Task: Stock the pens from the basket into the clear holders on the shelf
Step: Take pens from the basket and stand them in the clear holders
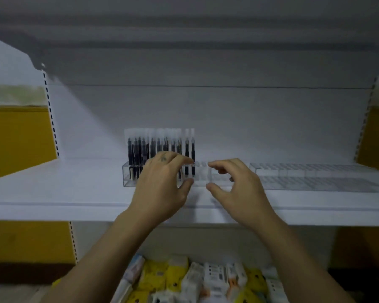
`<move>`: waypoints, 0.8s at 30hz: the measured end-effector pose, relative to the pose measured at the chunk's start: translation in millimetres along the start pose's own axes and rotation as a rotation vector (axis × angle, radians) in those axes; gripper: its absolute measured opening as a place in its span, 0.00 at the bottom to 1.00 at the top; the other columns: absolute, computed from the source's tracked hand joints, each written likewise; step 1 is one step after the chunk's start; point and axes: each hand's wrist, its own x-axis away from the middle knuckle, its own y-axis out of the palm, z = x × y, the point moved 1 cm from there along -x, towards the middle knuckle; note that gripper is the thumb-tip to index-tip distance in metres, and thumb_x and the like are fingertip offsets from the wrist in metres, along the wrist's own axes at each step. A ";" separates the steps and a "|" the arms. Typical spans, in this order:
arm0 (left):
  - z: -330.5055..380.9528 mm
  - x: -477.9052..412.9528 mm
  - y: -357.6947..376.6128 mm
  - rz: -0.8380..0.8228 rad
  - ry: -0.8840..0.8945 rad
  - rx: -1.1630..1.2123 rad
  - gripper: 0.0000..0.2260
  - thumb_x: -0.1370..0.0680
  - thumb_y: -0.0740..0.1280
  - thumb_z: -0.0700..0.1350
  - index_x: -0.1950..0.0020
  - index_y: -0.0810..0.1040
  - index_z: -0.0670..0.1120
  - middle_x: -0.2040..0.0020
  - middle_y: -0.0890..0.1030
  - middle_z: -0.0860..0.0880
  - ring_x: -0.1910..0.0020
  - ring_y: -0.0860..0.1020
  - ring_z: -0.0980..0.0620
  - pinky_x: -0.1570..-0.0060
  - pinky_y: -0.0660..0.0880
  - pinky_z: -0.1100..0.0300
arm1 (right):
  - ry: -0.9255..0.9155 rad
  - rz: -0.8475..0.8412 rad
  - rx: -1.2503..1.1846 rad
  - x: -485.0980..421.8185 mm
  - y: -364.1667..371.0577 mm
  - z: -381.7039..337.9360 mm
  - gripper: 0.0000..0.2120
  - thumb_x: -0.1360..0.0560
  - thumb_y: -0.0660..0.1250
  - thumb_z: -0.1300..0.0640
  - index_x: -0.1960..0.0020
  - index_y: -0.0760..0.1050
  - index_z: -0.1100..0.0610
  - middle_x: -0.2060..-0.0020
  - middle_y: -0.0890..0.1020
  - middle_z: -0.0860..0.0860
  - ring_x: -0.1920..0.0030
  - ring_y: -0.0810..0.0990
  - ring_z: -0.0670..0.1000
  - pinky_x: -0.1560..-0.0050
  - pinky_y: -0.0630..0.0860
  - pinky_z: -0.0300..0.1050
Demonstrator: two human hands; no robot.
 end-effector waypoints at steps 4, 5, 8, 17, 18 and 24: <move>10.9 36.0 5.6 -0.025 0.010 0.000 0.15 0.27 0.72 0.49 0.42 0.78 0.50 0.46 0.79 0.51 0.45 0.74 0.48 0.46 0.70 0.52 | 0.017 -0.031 0.052 37.7 -5.5 -1.1 0.18 0.27 0.72 0.53 0.39 0.74 0.46 0.47 0.74 0.40 0.48 0.73 0.39 0.49 0.69 0.31; 13.8 45.1 8.1 -0.028 0.014 0.006 0.14 0.28 0.72 0.49 0.43 0.78 0.50 0.47 0.79 0.51 0.46 0.74 0.48 0.48 0.70 0.53 | 0.024 -0.041 0.057 48.0 -5.5 -1.3 0.18 0.27 0.72 0.53 0.39 0.74 0.46 0.47 0.73 0.40 0.49 0.73 0.39 0.51 0.68 0.28; 21.9 75.0 20.2 -0.064 0.019 0.034 0.14 0.27 0.71 0.49 0.43 0.78 0.51 0.48 0.78 0.52 0.47 0.74 0.48 0.49 0.71 0.53 | 0.042 -0.081 0.069 81.6 -1.0 2.1 0.15 0.28 0.73 0.55 0.44 0.75 0.46 0.51 0.73 0.41 0.51 0.73 0.39 0.54 0.68 0.26; 32.8 165.4 77.8 -0.371 -0.062 0.096 0.17 0.23 0.65 0.54 0.35 0.73 0.53 0.39 0.75 0.53 0.38 0.72 0.51 0.42 0.67 0.56 | 0.239 -0.330 0.120 182.1 47.7 47.3 0.16 0.26 0.70 0.50 0.40 0.73 0.47 0.51 0.69 0.38 0.51 0.70 0.38 0.52 0.68 0.33; 33.5 174.1 85.6 -0.401 -0.079 0.105 0.18 0.23 0.65 0.54 0.34 0.72 0.53 0.38 0.74 0.54 0.38 0.72 0.51 0.41 0.66 0.56 | 0.261 -0.360 0.119 191.4 54.5 54.7 0.16 0.27 0.70 0.51 0.40 0.74 0.48 0.51 0.69 0.39 0.51 0.71 0.39 0.51 0.68 0.33; 37.1 229.2 142.4 -0.604 -0.186 0.117 0.19 0.22 0.64 0.53 0.33 0.71 0.52 0.36 0.74 0.53 0.36 0.70 0.50 0.41 0.66 0.57 | 0.450 -0.567 0.140 247.9 96.6 99.8 0.19 0.26 0.70 0.54 0.37 0.73 0.49 0.43 0.74 0.47 0.41 0.75 0.49 0.44 0.74 0.45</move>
